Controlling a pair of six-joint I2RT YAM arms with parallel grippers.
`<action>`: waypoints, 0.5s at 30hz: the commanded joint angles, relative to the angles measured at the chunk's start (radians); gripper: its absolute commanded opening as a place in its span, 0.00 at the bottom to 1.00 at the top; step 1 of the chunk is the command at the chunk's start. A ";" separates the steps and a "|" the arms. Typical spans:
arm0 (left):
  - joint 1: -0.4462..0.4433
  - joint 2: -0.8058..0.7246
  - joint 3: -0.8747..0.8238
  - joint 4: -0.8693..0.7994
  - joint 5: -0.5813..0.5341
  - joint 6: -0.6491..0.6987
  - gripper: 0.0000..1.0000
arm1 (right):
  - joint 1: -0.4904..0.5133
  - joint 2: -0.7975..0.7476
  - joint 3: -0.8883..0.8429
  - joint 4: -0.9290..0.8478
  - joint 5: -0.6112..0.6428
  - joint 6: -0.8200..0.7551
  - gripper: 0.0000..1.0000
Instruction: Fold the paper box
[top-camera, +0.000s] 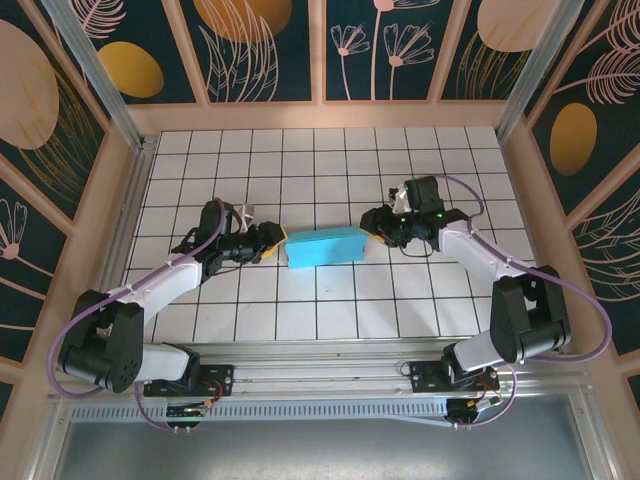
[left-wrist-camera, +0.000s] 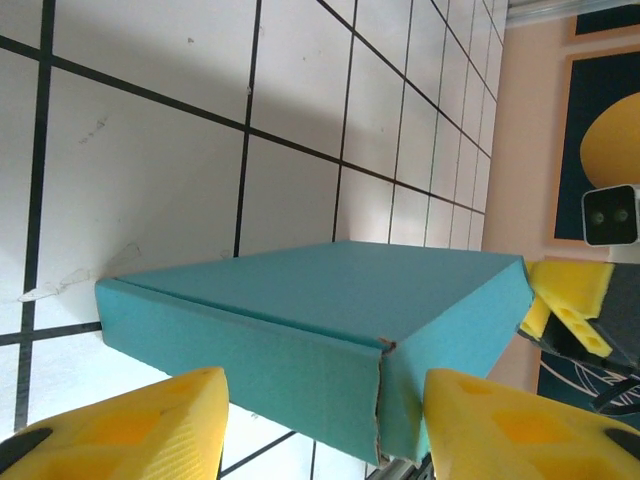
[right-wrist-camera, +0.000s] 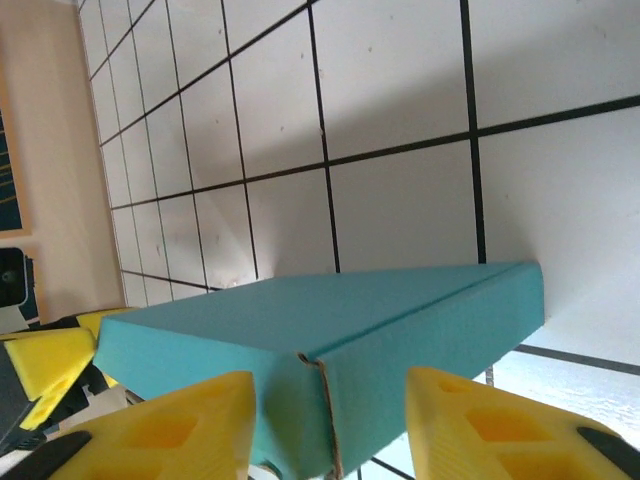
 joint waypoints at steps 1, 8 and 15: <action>-0.010 -0.027 0.005 -0.004 0.029 -0.004 0.54 | -0.005 -0.005 -0.014 -0.006 -0.028 -0.021 0.38; -0.018 -0.034 0.004 0.003 0.034 -0.010 0.52 | -0.006 -0.006 -0.033 0.010 -0.016 -0.021 0.26; -0.030 -0.018 -0.022 0.044 0.036 -0.027 0.29 | -0.005 0.001 -0.051 0.041 -0.012 -0.009 0.20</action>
